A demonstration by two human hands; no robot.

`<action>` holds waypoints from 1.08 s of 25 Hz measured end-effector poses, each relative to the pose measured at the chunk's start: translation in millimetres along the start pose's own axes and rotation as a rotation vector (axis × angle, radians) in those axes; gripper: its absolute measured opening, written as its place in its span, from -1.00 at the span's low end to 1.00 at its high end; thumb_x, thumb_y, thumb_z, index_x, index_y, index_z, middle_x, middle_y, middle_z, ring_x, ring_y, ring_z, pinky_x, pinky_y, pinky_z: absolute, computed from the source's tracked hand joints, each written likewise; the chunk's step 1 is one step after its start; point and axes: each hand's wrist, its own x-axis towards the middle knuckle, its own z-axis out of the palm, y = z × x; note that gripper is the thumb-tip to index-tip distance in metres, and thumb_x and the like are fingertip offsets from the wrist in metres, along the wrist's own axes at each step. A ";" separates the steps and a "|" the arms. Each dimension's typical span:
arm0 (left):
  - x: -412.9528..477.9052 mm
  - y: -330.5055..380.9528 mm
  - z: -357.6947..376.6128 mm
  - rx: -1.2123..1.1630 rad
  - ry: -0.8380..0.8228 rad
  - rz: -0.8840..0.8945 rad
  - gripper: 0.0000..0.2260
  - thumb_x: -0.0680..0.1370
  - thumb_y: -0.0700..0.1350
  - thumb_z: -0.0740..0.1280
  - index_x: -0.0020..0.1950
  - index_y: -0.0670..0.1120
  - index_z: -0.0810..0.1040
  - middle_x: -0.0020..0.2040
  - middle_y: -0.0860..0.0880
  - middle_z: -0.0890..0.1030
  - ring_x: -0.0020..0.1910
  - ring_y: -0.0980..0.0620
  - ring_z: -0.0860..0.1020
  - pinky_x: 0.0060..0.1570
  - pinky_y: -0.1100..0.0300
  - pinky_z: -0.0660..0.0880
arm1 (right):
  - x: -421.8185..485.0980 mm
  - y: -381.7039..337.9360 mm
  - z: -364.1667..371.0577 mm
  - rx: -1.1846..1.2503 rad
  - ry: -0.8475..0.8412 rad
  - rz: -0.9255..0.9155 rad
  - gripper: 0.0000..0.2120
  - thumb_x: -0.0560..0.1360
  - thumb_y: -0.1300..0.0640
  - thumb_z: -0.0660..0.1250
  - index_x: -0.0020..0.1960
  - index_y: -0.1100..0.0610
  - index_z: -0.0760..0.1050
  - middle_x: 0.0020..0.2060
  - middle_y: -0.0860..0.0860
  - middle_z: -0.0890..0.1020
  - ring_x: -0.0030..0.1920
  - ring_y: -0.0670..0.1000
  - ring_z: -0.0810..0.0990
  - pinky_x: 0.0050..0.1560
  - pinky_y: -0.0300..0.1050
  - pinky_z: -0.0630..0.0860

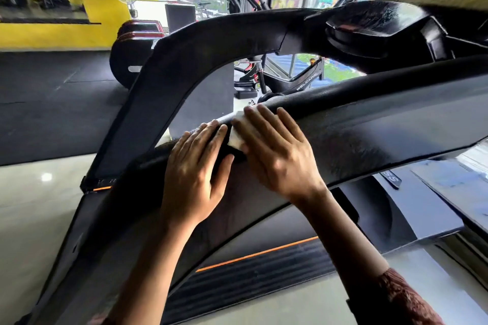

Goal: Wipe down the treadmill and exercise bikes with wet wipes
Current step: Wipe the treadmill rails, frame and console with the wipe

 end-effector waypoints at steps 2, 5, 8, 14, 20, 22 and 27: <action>8.1 15.0 8.7 0.015 0.012 0.002 -0.63 0.62 -0.04 0.19 0.32 -0.22 0.50 0.30 -0.19 0.52 0.28 -0.14 0.48 0.36 0.02 0.27 | -12.9 41.3 -12.8 -0.068 0.063 0.122 -0.65 0.62 0.09 0.15 0.31 0.22 0.50 0.28 0.21 0.52 0.32 0.20 0.47 0.39 0.12 0.29; 20.5 36.4 20.5 0.030 0.026 0.027 -0.63 0.61 -0.05 0.20 0.31 -0.24 0.51 0.29 -0.21 0.53 0.28 -0.15 0.48 0.37 0.01 0.26 | -29.4 80.4 -28.0 -0.096 0.142 0.393 -0.63 0.63 0.09 0.09 0.31 0.22 0.49 0.29 0.20 0.51 0.36 0.20 0.40 0.43 0.12 0.18; 37.8 58.6 36.0 0.058 0.038 0.057 -0.65 0.59 -0.08 0.21 0.29 -0.25 0.53 0.28 -0.21 0.54 0.27 -0.14 0.48 0.35 0.00 0.27 | -31.7 67.1 -22.9 0.039 0.100 0.262 -0.63 0.61 0.12 0.17 0.36 0.23 0.44 0.36 0.21 0.44 0.42 0.22 0.33 0.47 0.13 0.12; 57.8 94.2 59.8 0.097 0.043 0.089 -0.66 0.59 -0.08 0.23 0.27 -0.25 0.53 0.26 -0.21 0.55 0.25 -0.16 0.51 0.27 -0.16 0.38 | -59.7 133.4 -43.0 -0.041 0.148 0.345 -0.62 0.64 0.06 0.09 0.40 0.15 0.40 0.39 0.16 0.42 0.45 0.15 0.29 0.46 0.12 0.13; 87.2 131.4 95.1 0.165 0.040 0.110 -0.63 0.59 -0.02 0.20 0.28 -0.20 0.54 0.25 -0.18 0.57 0.22 -0.15 0.53 0.25 -0.08 0.36 | -56.3 150.4 -49.8 0.010 0.049 0.263 -0.61 0.63 0.06 0.10 0.39 0.19 0.42 0.39 0.16 0.42 0.46 0.17 0.28 0.48 0.15 0.10; 96.6 143.4 105.9 0.164 0.049 0.118 -0.63 0.59 -0.02 0.20 0.27 -0.20 0.55 0.23 -0.18 0.58 0.20 -0.15 0.54 0.22 -0.08 0.39 | -63.3 176.1 -57.5 -0.043 0.062 0.262 -0.62 0.64 0.05 0.11 0.38 0.16 0.43 0.37 0.14 0.44 0.45 0.16 0.29 0.47 0.15 0.13; 122.1 175.3 134.4 0.160 0.082 0.111 -0.66 0.59 -0.03 0.20 0.20 -0.22 0.58 0.15 -0.19 0.62 0.12 -0.17 0.59 0.12 -0.06 0.45 | -76.2 236.2 -76.2 -0.039 0.169 0.440 -0.64 0.61 0.12 0.12 0.27 0.28 0.52 0.29 0.18 0.52 0.45 0.24 0.27 0.49 0.05 0.01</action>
